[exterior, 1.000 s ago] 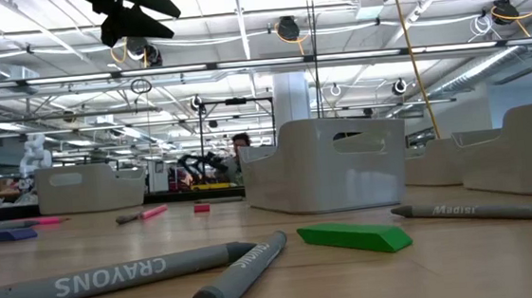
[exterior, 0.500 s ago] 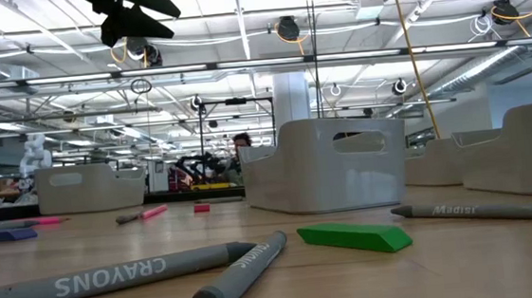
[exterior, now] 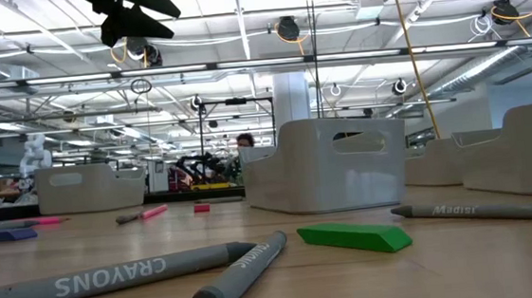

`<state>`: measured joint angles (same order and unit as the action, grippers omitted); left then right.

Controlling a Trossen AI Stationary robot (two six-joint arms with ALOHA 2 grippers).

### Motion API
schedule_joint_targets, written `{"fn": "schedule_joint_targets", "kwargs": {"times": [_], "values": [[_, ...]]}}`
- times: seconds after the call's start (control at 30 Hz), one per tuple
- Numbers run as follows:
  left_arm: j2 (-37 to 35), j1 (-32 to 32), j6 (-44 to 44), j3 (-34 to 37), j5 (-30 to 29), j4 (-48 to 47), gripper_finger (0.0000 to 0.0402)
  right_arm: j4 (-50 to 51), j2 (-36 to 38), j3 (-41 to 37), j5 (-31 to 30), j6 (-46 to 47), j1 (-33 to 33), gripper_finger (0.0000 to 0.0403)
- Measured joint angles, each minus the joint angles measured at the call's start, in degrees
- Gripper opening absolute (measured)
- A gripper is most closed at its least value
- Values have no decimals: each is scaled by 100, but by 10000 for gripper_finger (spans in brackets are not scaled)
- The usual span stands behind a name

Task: Sort crayons/erasers/pens/pencils in bins
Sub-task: Put the yellow pencil into the top right gray bin

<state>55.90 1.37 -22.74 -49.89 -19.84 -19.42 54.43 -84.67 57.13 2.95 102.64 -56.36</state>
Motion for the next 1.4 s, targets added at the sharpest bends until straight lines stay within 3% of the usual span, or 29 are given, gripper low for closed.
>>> {"fn": "schedule_joint_targets", "kwargs": {"times": [0.27, 0.6, 1.07, 1.4], "values": [[2, 0, 0, 0, 2, 0, 223, -249, -485, -458, 315, 261, -278, 95], [1, 0, 0, 0, 1, 1, 223, -771, -991, -447, 484, 154, -262, 100], [0, 0, 2, 0, 2, 2, 223, -940, -1009, -447, 405, 376, -262, 19], [2, 2, 0, 0, 0, 2, 223, -1011, -972, -418, 242, 622, -218, 22]]}}
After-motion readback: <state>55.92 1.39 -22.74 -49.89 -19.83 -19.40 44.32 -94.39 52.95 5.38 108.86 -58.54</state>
